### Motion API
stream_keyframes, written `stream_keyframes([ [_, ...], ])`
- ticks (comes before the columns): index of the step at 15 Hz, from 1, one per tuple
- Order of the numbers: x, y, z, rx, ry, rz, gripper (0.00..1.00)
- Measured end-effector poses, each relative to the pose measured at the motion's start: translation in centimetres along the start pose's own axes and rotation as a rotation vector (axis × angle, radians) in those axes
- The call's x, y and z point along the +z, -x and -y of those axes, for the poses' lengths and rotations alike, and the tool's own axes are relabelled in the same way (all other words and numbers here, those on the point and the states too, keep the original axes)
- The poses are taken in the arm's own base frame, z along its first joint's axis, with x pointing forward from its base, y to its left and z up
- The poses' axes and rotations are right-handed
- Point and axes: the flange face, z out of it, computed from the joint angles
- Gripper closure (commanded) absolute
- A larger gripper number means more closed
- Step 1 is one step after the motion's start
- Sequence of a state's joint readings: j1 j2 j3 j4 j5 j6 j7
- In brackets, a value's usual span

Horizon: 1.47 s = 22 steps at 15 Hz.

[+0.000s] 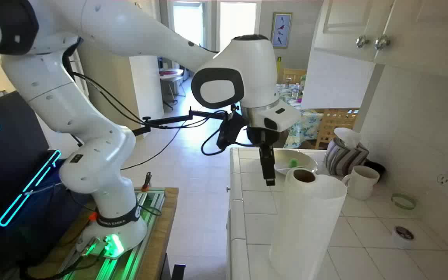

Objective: Open the left cabinet door.

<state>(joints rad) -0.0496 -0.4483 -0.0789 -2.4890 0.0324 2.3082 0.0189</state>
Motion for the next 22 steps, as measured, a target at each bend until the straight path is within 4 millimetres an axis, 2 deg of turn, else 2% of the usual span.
stream_keyframes([
  [7,-0.1,0.0,0.1,-0.006,0.0,-0.001,0.0],
  [9,-0.9,-0.6,0.8,-0.032,-0.001,-0.01,0.0],
  [10,-2.0,-1.1,1.6,-0.053,-0.003,-0.012,0.0],
  [13,-7.6,-3.1,5.3,-0.126,-0.008,-0.047,0.0],
  [16,-14.8,-4.8,8.5,-0.188,-0.006,-0.124,0.0],
  [19,-21.8,-6.4,10.2,-0.204,-0.013,-0.228,0.0],
  [22,-26.2,-8.4,11.3,-0.169,-0.014,-0.278,0.0],
])
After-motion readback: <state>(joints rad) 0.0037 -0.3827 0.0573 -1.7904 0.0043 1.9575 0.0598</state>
